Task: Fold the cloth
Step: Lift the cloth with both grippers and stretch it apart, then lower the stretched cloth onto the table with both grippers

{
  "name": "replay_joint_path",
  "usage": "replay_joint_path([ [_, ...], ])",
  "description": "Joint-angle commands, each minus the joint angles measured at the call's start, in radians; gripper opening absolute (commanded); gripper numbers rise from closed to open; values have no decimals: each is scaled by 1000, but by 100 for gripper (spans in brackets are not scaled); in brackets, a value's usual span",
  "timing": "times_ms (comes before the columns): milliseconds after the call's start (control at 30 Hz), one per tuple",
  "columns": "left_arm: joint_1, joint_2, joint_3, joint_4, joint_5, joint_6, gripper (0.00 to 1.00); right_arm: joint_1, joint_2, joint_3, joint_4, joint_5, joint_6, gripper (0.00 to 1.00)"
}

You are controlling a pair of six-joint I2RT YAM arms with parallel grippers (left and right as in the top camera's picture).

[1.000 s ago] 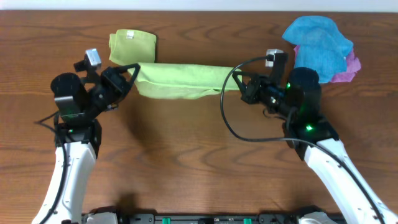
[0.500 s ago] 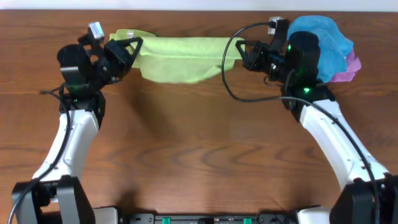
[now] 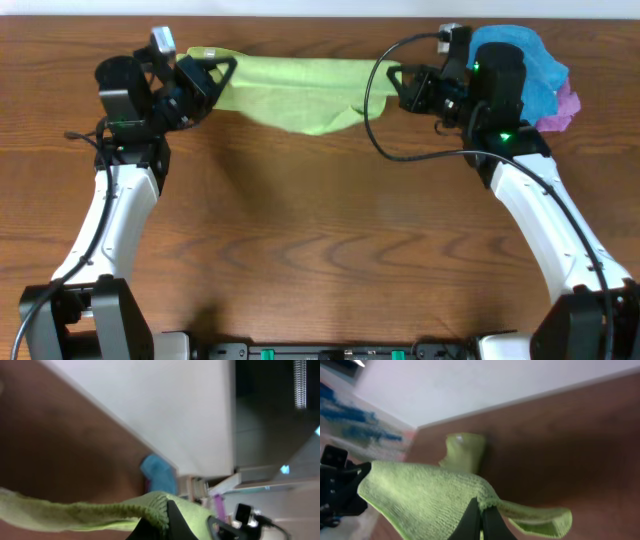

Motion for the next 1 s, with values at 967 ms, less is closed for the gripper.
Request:
replay_joint_path([
  [967, 64, -319, 19, -895, 76, 726, 6, 127, -270, 13, -756, 133, -288, 1],
])
